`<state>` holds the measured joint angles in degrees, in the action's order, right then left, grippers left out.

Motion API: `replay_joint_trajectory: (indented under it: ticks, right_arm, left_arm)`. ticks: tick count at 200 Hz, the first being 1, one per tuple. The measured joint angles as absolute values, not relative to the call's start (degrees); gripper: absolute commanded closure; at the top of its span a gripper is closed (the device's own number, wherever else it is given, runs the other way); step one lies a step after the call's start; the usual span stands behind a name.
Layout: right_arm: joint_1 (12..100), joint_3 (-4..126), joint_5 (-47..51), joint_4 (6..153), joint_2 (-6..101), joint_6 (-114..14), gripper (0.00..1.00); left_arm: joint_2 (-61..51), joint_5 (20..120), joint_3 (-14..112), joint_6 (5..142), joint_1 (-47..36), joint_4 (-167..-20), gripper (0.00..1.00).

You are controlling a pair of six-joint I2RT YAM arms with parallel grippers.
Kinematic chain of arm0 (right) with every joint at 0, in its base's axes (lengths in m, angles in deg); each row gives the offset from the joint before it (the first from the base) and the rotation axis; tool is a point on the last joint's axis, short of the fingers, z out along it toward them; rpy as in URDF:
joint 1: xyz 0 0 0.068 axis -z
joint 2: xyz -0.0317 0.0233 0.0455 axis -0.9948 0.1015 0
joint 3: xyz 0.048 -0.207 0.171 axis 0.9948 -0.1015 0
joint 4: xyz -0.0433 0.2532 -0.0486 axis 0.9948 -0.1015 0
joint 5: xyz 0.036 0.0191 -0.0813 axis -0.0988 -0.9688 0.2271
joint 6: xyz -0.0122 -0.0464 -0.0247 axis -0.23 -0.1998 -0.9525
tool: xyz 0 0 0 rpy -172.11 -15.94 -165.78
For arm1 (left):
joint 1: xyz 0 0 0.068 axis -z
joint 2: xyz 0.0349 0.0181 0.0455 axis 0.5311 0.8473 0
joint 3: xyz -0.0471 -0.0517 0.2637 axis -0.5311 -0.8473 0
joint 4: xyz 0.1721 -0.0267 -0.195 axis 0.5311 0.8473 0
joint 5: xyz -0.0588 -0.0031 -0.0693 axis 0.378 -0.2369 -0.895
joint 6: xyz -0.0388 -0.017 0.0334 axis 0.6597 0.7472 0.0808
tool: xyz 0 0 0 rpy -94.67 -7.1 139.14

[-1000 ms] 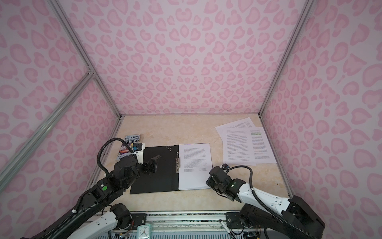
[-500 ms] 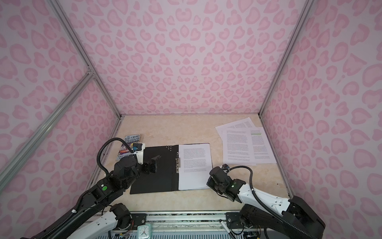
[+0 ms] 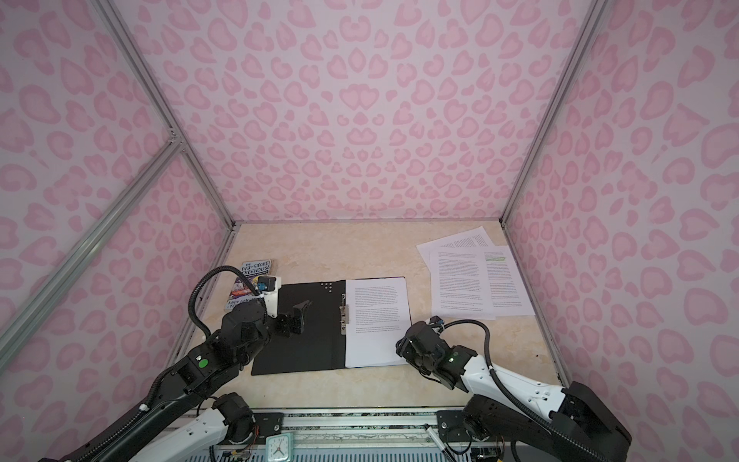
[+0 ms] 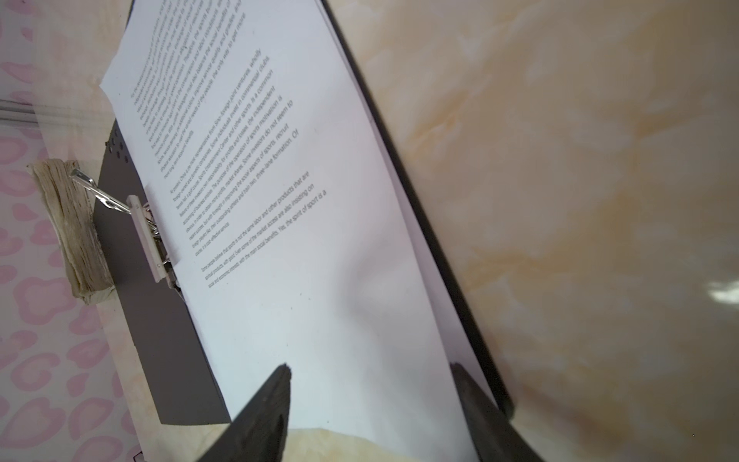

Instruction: Put the files into the folder

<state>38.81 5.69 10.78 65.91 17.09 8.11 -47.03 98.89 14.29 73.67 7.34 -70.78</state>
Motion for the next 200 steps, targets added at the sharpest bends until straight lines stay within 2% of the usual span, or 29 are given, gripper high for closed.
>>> replay_joint_trajectory:
  ticks: [21, 43, 119, 143, 200]
  right_arm:
    - [38.92, 7.15, 12.05, 63.74, 15.43, 7.45, 0.26]
    - [40.01, 8.92, 13.82, 60.97, 14.1, 5.92, 0.02]
    - [48.63, 11.13, 13.86, 55.24, 10.2, -1.44, 0.02]
    - [53.37, 8.66, 9.86, 57.41, 13.66, -3.08, 0.02]
    - [54.24, 9.97, 5.27, 61.76, 20.74, -8.22, 0.02]
  left_arm:
    - [-47.03, 98.89, 14.29, 73.67, 7.34, -70.78, 0.04]
    - [-47.03, 98.89, 14.29, 73.67, 7.34, -70.78, 0.04]
    - [-46.26, 98.92, 14.38, 73.67, 7.3, -70.73, 0.04]
    - [-46.07, 98.89, 14.49, 73.67, 7.28, -70.54, 0.04]
    - [-45.58, 98.85, 14.58, 73.67, 7.25, -70.14, 0.04]
